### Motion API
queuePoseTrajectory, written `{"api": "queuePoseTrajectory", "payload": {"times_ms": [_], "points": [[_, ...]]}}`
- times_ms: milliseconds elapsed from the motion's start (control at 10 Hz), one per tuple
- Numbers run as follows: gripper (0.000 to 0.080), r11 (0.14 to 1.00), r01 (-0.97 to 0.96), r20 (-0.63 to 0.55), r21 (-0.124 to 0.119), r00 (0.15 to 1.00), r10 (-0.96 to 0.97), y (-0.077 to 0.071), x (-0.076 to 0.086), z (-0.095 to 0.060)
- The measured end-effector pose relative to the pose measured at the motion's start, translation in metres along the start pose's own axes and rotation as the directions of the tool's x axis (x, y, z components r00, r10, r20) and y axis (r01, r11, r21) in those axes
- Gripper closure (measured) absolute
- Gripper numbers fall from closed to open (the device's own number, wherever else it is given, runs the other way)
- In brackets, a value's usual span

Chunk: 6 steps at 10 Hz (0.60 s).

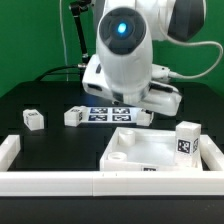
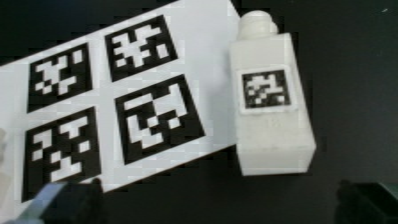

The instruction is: Assemble square table

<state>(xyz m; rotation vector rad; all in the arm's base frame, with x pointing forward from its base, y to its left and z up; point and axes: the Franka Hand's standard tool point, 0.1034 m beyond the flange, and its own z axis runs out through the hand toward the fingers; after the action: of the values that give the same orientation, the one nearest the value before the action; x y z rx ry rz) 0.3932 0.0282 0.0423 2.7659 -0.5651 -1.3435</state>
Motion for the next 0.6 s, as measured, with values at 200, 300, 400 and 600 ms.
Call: {"api": "queuePoseTrajectory", "payload": {"times_ms": [200, 300, 400, 600], "points": [[0.0151, 0.999, 0.027, 0.005, -0.025, 1.0, -0.027, -0.015, -0.008, 0.011], [0.0151, 0.998, 0.039, 0.003, -0.047, 0.999, -0.039, -0.018, -0.01, 0.019], [0.0151, 0.998, 0.036, -0.001, -0.043, 0.999, -0.036, -0.016, -0.008, 0.016], [0.0151, 0.999, 0.023, -0.015, -0.027, 1.0, -0.023, -0.022, -0.007, 0.02]]}}
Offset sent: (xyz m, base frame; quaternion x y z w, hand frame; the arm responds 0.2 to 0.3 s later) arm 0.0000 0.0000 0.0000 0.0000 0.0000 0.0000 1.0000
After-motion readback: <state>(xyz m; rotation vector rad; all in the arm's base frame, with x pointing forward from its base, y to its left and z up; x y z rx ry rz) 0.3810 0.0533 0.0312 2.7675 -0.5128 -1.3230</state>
